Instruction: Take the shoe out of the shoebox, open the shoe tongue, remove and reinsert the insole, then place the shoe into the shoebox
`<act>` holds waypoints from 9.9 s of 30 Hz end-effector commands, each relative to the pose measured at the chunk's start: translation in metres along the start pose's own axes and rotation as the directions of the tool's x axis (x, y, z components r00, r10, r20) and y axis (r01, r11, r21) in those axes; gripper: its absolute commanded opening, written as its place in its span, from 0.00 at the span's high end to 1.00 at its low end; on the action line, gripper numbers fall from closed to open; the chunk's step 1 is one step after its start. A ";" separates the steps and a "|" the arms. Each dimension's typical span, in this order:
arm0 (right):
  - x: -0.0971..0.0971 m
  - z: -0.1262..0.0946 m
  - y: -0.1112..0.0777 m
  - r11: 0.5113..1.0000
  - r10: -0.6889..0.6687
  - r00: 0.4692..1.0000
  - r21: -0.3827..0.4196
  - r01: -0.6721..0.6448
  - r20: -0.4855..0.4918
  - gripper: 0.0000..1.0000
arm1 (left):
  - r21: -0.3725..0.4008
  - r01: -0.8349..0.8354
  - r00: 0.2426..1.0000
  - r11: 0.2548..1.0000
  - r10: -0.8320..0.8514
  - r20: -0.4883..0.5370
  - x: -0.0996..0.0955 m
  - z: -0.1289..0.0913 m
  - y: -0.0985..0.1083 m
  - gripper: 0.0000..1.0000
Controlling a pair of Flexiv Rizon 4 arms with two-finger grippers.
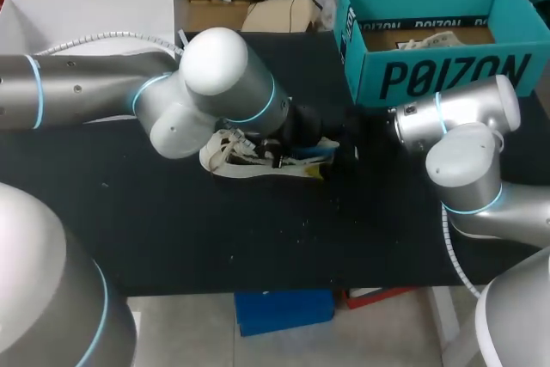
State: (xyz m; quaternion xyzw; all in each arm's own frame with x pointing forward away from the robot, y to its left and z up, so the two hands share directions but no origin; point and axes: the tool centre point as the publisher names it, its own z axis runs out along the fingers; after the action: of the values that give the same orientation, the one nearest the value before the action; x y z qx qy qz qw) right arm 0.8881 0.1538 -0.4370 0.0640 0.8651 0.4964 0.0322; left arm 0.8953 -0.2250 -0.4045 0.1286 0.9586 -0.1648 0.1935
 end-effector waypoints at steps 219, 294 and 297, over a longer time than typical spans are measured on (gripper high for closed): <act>-0.002 -0.027 0.035 0.605 -0.098 0.991 0.785 0.134 -0.094 0.00 | 0.629 0.760 0.649 0.162 -0.148 -0.746 0.039 -0.478 -0.255 1.00; -0.021 -0.034 0.066 0.764 -0.233 0.961 0.584 0.276 -0.149 0.00 | 0.629 0.760 0.649 0.162 -0.148 -0.746 0.039 -0.478 -0.255 1.00; -0.022 -0.030 0.069 0.703 -0.243 0.956 0.650 0.289 -0.163 0.07 | 0.629 0.760 0.649 0.162 -0.148 -0.746 0.039 -0.478 -0.255 1.00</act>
State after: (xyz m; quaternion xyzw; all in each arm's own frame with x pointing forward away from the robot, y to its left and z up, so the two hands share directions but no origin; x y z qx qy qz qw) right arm 0.9051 0.1510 -0.3679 -0.0539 0.9393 0.3347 0.0518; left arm 0.6251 -0.2742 0.0636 -0.0593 0.6833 -0.6840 -0.2483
